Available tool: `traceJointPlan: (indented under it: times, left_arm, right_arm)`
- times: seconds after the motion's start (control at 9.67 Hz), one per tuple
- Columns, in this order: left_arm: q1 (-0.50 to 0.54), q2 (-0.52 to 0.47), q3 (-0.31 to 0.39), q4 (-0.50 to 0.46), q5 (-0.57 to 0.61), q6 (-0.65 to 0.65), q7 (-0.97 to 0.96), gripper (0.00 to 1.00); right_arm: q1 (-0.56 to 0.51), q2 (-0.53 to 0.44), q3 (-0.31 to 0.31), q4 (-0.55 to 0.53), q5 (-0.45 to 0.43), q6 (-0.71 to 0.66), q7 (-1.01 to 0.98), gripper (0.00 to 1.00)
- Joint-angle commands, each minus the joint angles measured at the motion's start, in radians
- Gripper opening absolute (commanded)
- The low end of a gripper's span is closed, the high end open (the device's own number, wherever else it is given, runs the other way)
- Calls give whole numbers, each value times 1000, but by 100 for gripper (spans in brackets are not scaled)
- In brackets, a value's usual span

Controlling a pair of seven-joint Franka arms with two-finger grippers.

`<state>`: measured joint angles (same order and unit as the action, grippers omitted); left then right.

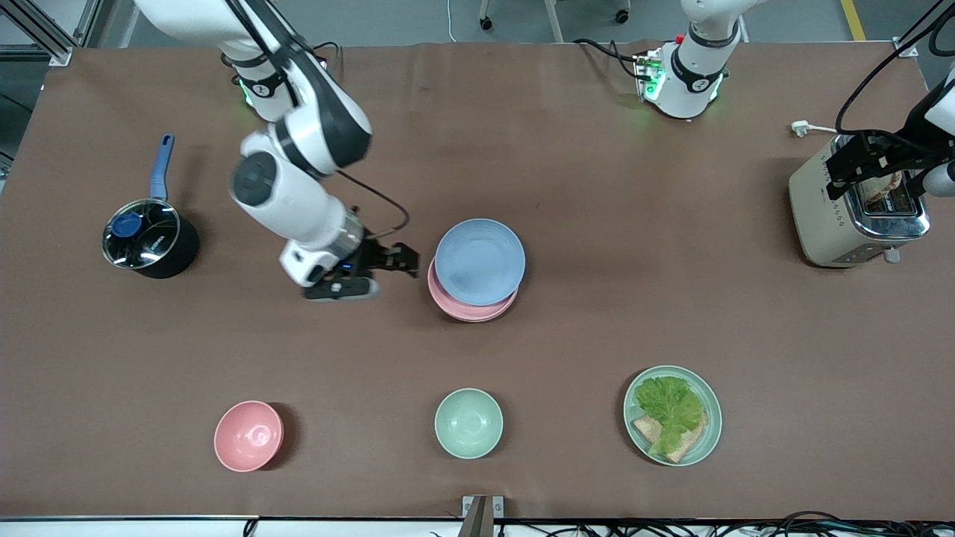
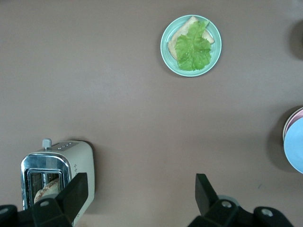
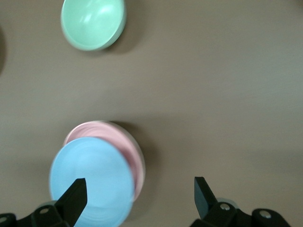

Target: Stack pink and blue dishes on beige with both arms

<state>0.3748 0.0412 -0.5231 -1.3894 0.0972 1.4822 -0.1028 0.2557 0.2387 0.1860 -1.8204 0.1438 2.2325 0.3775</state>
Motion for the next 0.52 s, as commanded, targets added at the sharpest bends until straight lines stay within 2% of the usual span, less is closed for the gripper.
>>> traceJointPlan:
  times: [0.0,0.1,0.21,0.41]
  left_arm:
    - [-165,-90,183,-127,-30,-14,8,100]
    - [-239,-127,259,-178,-54,-14,8,100]
    - [-287,-165,297,-231,-66,-14,11,100]
    - [-312,-191,308,-279,-66,-14,34,100]
  right_arm:
    - [-120,-162,-37,7,-98,-149,2,100]
    - [-136,-191,-90,63,-99,-251,1,100]
    - [-125,-217,-188,140,-99,-396,-3,100]
    - [-124,-268,-319,234,-99,-590,-102,100]
